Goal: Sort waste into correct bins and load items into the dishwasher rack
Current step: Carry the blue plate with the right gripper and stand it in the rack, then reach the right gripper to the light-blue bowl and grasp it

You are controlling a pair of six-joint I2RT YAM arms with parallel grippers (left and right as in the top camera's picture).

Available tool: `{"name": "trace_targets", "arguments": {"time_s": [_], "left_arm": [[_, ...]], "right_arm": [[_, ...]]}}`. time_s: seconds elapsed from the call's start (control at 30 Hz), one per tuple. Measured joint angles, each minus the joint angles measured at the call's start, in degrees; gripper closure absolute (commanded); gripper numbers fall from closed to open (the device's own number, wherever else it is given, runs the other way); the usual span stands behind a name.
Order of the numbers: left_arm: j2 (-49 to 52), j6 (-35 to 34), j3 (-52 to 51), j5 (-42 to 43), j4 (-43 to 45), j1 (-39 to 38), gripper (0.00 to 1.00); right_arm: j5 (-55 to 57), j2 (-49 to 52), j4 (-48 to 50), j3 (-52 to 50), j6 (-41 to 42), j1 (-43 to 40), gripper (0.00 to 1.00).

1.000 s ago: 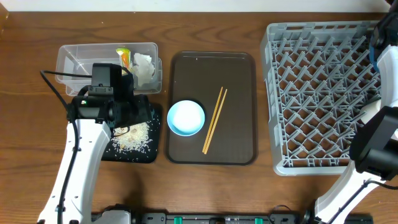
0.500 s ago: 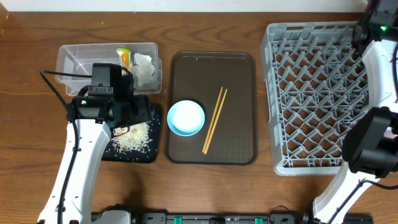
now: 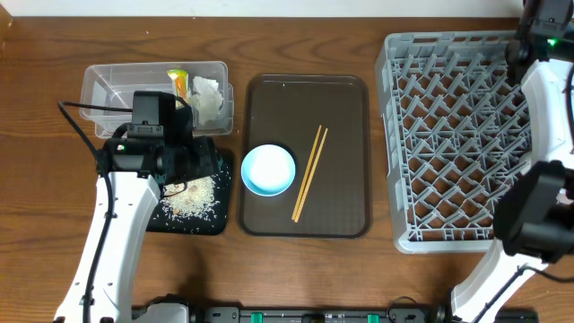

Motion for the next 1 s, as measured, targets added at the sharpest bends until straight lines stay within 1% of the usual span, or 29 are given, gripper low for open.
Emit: {"name": "trace_targets", "arguments": {"time_s": [0.03, 0.17, 0.23, 0.27, 0.37, 0.4, 0.5, 0.57, 0.73, 1.0], "left_arm": [[0.0, 0.0, 0.0, 0.0, 0.0, 0.0, 0.51], [0.0, 0.0, 0.0, 0.0, 0.0, 0.0, 0.51], [0.0, 0.0, 0.0, 0.0, 0.0, 0.0, 0.51], [0.0, 0.0, 0.0, 0.0, 0.0, 0.0, 0.51], [0.0, 0.0, 0.0, 0.0, 0.0, 0.0, 0.50], [0.0, 0.0, 0.0, 0.0, 0.0, 0.0, 0.45], [0.0, 0.1, 0.0, 0.0, 0.0, 0.0, 0.44], [0.0, 0.2, 0.0, -0.2, 0.0, 0.0, 0.44], [0.0, 0.2, 0.0, -1.5, -0.4, 0.0, 0.43], [0.0, 0.2, 0.0, -4.2, -1.9, 0.0, 0.43]], "right_arm": [[-1.7, -1.2, -0.2, 0.0, 0.2, 0.0, 0.10], [-12.0, -8.9, -2.7, -0.1, 0.4, 0.0, 0.09], [-19.1, -13.0, -5.1, 0.0, 0.3, 0.1, 0.20], [-23.4, -14.8, -6.9, 0.1, 0.3, 0.2, 0.23], [-36.9, -18.0, -11.4, 0.2, 2.0, 1.2, 0.26], [-41.1, -18.2, -12.6, 0.2, 2.5, 1.8, 0.28], [-53.5, -17.1, -17.0, 0.2, 4.2, 4.8, 0.33], [-59.3, -15.8, -19.1, 0.2, 4.9, 6.9, 0.35], [-67.0, -11.4, -23.1, 0.2, 6.2, 13.3, 0.35], [-69.6, -1.9, -25.7, 0.2, 7.5, 27.1, 0.37]]}}
